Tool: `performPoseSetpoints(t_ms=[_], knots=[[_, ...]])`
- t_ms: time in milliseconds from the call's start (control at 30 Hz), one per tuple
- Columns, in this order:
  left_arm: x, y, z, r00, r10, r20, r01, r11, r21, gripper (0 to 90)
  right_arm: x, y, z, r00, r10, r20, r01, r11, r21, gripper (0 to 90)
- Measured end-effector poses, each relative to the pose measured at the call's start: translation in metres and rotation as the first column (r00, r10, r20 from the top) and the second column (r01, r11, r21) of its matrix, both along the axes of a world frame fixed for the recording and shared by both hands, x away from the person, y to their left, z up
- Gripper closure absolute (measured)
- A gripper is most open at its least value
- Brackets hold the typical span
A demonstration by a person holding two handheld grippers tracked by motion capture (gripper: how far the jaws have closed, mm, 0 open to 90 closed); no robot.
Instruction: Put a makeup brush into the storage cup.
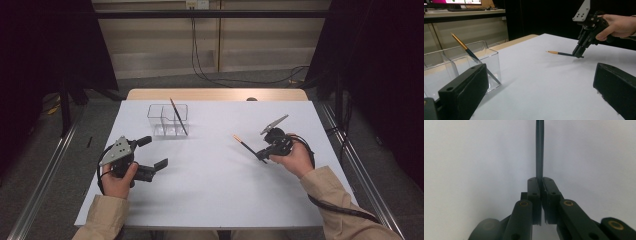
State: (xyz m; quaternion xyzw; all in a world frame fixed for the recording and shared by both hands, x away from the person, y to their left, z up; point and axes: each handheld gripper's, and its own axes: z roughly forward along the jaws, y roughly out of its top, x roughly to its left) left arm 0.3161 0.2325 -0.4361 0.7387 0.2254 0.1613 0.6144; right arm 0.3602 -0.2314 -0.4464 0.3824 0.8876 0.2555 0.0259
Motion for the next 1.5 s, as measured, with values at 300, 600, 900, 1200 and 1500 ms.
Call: performPoseSetpoints(t_ms=[300,600,900,1200,1500], knots=[[0.0,-0.001,0.0,1.0,-0.004,-0.005,0.004,1.0,0.0,0.0,-0.005,-0.003,0.0,0.9986,-0.02,0.049,0.015,0.995,0.1,85.2],[0.0,-0.004,-0.001,0.9998,-0.01,-0.015,0.01,0.9999,-0.003,0.0,-0.011,-0.008,-0.001,0.9951,-0.045,0.089,0.028,0.983,0.183,85.2],[0.001,-0.003,-0.002,0.9998,-0.009,-0.017,0.009,1.0,-0.005,0.0,-0.016,-0.009,0.004,0.986,-0.077,0.148,0.031,0.957,0.29,85.2],[0.001,-0.004,-0.002,0.9997,-0.012,-0.019,0.011,0.9999,-0.008,0.0,-0.023,-0.009,0.011,0.9607,-0.117,0.252,0.014,0.926,0.377,85.2],[0.001,-0.003,-0.002,0.9998,-0.011,-0.018,0.011,0.9998,-0.016,0.0,-0.027,-0.009,0.013,0.9379,-0.149,0.313,0.004,0.906,0.422,85.2]])
